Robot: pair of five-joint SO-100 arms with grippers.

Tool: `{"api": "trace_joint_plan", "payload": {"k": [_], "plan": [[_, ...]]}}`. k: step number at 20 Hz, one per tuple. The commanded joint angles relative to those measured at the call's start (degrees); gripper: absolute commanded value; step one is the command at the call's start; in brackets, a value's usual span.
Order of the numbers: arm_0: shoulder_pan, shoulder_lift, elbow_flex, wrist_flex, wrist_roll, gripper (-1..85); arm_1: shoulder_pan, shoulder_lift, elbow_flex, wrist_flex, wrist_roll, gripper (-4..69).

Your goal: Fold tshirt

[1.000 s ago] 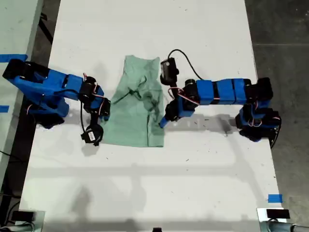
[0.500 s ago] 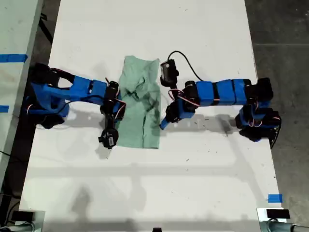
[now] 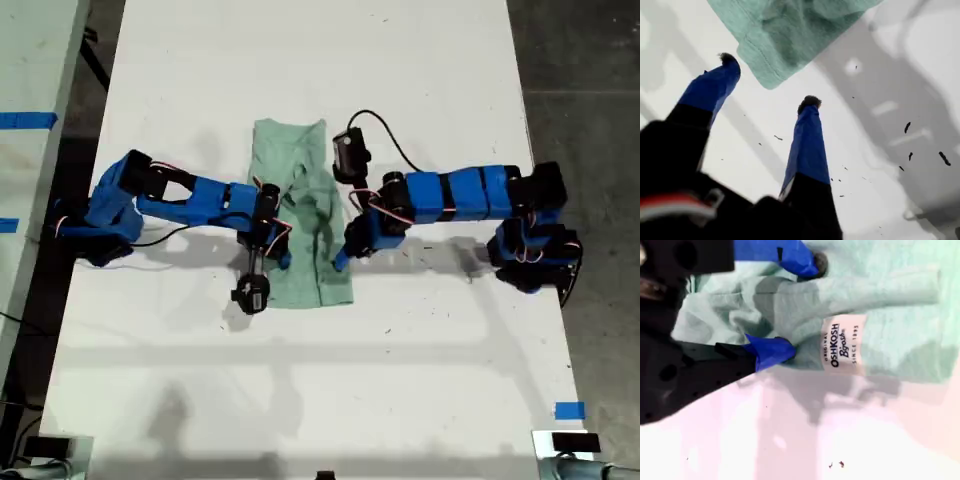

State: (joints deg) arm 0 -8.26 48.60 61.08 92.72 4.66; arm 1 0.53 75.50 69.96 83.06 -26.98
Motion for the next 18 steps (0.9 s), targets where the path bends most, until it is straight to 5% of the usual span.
{"api": "trace_joint_plan", "payload": {"k": [1,12,18], "plan": [[0.4,16.0,3.0,2.5,-0.2,24.2,-1.4,5.8,0.1,-1.8,0.9,27.9],[10.0,51.1,26.5,2.2,-11.4,23.9,-2.6,8.7,-2.5,-1.4,1.6,29.2],[14.1,40.1,27.1,-11.0,-16.8,25.4,-5.2,1.8,-3.3,-5.2,5.2,31.3]]}}
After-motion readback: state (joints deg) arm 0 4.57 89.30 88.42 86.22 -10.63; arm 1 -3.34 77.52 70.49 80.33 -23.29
